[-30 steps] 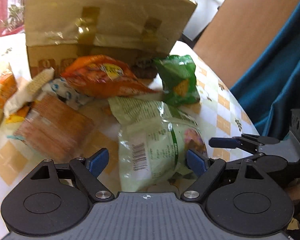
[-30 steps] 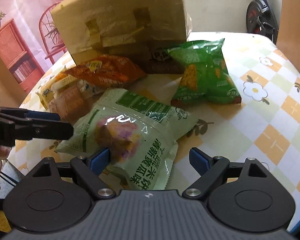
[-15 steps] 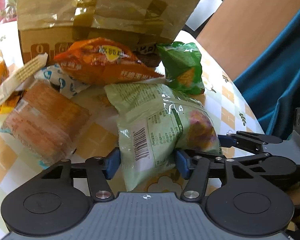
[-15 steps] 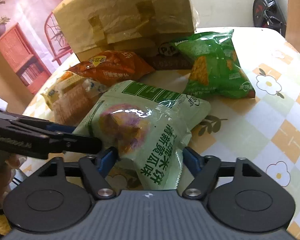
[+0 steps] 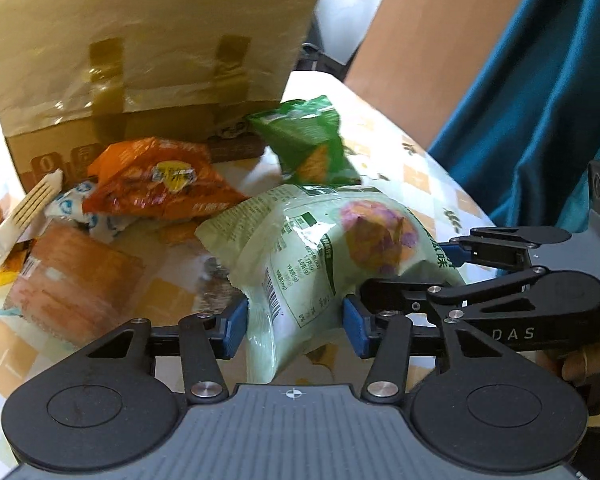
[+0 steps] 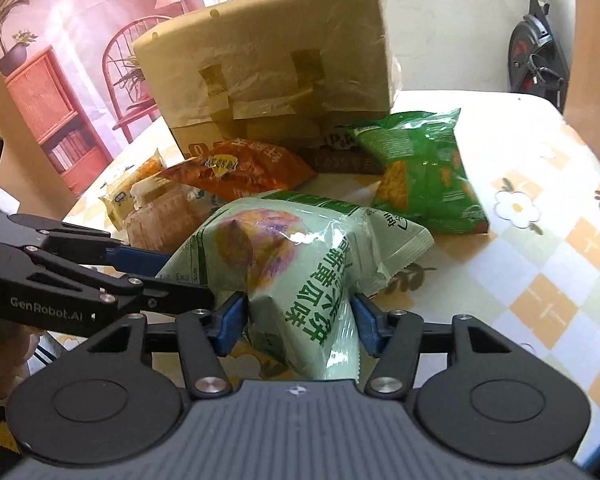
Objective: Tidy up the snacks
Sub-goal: 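Carry the pale green bag over the box and release it inside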
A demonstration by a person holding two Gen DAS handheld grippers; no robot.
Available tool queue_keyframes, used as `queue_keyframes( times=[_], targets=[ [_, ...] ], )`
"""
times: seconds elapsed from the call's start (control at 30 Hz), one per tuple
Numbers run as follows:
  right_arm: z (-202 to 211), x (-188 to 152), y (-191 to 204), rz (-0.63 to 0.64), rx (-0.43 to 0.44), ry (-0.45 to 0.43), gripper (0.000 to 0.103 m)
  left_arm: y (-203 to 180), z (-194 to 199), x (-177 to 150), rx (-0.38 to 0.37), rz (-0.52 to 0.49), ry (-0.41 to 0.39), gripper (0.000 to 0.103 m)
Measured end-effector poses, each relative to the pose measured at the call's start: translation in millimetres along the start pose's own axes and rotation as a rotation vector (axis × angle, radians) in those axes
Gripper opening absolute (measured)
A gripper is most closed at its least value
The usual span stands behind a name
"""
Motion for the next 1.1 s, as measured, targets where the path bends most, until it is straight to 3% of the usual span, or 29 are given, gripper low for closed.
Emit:
queue_keyframes(
  times=[0.37,0.57,0.8,1.1],
  targets=[
    [51,14,-1,-0.022,-0.042,-0.099,0.059,-28,30,36,-0.068,-0.055,-0.107,0.053],
    [75,30,2,-0.029,-0.038,-0.156,0.059,-34,54,56,-0.07,-0.064,-0.173,0.052],
    [97,60,18,-0.002,0.006,-0.237,0.059,-28,101,92,-0.026,-0.078,-0.283,0.052],
    [112,133,61,0.119,0.073,-0.35,0.059,0,144,141,0.063,-0.1,-0.385,0.052]
  ],
)
Point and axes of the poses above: each gripper's, at about its wrist camera, not at the fingertips, and z roughly against the way its jaws point, y to its left, x to its top, the point moved 6 cm from there along -z, roughly the way its jaws point, and after that the axes turned 13 degrees about -z, right-handed, at the moved point
